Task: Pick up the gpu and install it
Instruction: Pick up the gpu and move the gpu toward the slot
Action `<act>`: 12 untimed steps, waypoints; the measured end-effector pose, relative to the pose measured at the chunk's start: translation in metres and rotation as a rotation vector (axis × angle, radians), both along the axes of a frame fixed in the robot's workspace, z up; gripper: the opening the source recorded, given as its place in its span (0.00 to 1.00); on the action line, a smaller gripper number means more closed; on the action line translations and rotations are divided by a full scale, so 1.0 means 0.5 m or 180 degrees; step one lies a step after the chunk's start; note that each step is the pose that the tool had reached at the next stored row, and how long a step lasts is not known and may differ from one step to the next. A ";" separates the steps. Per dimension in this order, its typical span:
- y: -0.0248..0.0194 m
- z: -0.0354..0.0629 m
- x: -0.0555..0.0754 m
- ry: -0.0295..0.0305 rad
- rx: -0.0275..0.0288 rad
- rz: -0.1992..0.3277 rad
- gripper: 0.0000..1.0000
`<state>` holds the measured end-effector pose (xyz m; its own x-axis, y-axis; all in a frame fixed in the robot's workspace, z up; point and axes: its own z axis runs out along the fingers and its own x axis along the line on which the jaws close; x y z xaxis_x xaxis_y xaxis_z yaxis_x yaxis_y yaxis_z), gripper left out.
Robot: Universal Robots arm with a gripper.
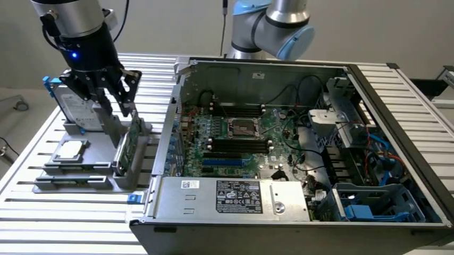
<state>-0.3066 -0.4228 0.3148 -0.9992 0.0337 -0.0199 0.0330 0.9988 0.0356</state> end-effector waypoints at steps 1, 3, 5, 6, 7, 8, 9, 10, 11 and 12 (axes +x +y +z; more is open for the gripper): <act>-0.0017 -0.004 0.000 0.0000 0.0000 0.0009 0.42; -0.0049 -0.011 0.000 0.0000 0.0000 0.0027 0.42; -0.0081 -0.018 0.000 0.0000 0.0000 0.0047 0.42; -0.0097 -0.022 0.000 0.0000 0.0000 0.0056 0.42; -0.0112 -0.026 0.000 0.0000 0.0000 0.0066 0.42; -0.0128 -0.029 0.000 0.0000 0.0000 0.0075 0.42; -0.0143 -0.033 0.000 0.0000 0.0000 0.0085 0.42; -0.0159 -0.037 0.000 0.0000 0.0000 0.0094 0.42; -0.0174 -0.040 0.000 0.0000 0.0000 0.0104 0.42; -0.0189 -0.044 0.000 0.0000 0.0000 0.0113 0.42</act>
<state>-0.3065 -0.4323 0.2930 -0.9998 -0.0017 -0.0199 -0.0024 0.9994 0.0356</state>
